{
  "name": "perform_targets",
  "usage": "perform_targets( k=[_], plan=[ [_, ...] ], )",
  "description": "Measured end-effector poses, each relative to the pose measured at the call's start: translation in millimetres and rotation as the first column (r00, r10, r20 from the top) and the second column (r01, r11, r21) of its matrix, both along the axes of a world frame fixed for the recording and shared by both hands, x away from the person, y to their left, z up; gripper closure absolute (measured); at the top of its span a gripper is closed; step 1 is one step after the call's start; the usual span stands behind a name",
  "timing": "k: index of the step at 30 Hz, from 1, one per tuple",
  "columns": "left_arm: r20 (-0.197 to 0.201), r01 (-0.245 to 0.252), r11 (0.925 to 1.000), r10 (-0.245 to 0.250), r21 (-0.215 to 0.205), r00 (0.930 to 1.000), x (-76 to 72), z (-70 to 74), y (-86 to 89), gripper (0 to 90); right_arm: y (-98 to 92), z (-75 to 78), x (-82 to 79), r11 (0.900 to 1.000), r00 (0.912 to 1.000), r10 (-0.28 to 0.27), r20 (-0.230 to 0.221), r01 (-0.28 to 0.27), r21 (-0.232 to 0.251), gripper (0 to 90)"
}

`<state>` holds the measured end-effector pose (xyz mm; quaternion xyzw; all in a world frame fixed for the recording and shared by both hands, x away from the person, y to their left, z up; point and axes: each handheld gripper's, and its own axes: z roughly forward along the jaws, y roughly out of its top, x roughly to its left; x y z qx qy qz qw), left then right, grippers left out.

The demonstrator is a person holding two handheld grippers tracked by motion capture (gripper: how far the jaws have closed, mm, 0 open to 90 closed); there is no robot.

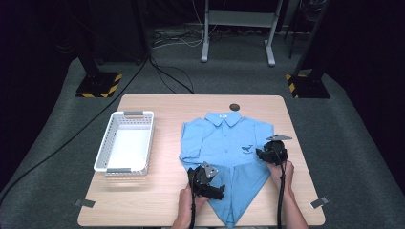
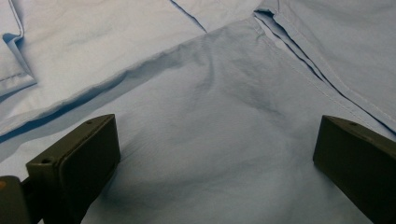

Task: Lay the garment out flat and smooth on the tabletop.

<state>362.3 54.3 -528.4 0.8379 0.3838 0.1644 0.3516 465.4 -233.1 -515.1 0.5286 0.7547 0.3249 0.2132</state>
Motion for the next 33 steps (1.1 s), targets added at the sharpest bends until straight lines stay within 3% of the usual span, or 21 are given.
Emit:
perform_targets(
  k=[16, 23, 33],
  plan=[
    [0.0, 0.0, 1.0, 0.0, 0.0, 1.0, 0.0, 0.0, 0.0, 0.6, -6.1, -3.8, -4.1, 1.0, 0.9983, -0.027, 0.051, 0.027, -0.001, 85.5],
    [0.0, 0.0, 1.0, 0.0, 0.0, 1.0, 0.0, 0.0, 0.0, 0.6, -0.6, -2.8, -6.0, 0.998, 0.9973, -0.03, 0.066, 0.034, -0.058, 87.0],
    [0.0, 0.0, 1.0, 0.0, -0.001, 1.0, 0.0, 0.0, 0.0, 0.6, -7.1, 5.1, -9.1, 0.997, 0.9948, -0.047, 0.091, 0.053, -0.063, 87.0]
  ],
)
